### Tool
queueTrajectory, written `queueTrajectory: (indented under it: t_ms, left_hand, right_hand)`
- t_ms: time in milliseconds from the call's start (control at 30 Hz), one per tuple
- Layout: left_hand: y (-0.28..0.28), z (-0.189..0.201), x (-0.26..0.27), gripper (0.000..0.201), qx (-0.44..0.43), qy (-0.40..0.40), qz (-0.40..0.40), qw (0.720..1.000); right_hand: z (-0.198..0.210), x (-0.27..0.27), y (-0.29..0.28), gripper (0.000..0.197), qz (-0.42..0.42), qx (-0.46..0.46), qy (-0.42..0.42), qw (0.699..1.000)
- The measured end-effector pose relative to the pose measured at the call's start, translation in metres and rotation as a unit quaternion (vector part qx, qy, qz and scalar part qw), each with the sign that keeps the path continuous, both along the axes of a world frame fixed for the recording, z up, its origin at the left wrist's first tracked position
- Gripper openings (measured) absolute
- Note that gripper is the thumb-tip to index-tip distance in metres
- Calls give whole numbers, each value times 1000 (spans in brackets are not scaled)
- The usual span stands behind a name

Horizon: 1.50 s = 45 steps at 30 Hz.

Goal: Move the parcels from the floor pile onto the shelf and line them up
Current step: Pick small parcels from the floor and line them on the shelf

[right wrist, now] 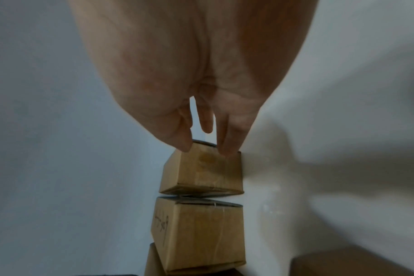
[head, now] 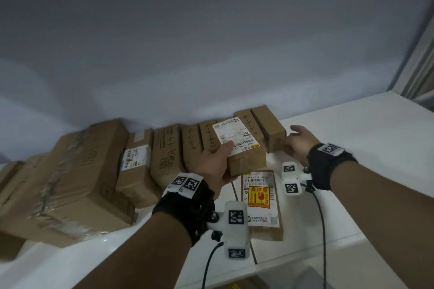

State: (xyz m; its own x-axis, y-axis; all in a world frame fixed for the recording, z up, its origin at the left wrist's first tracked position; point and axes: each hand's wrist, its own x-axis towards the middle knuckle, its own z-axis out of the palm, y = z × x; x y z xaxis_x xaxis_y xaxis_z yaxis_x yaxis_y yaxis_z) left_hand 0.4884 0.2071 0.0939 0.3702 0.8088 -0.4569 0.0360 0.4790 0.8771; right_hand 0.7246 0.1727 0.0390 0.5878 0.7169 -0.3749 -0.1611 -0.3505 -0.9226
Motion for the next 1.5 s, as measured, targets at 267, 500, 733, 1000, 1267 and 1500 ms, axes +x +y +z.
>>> queueTrajectory:
  t_ms: [267,500,733,1000,1267,1500]
  left_hand:
    - [-17,12,-3,30,2,-4,11,1000]
    - [-36,26,0,37,11,-54,28,998]
    - [-26,30,3,42,68,65,-40,995]
    - [-16,3,8,5,71,144,-76,984]
    - [-15,-17,6,15,38,151,-89,984]
    - [-21,-20,2,14,55,148,-80,984]
  right_hand:
    - [62,-28,-54,19,37,-7,-52,998]
    - [86,-84,-76,52,182,-10,76,980]
    - [80,-11,-64,24,-53,129,94,986]
    - [6,62,-26,45,-118,-5,-10,993]
    - [-45,71,-2,81,-110,2,-37,993]
    - [9,26,-4,41,-82,-20,-249,965]
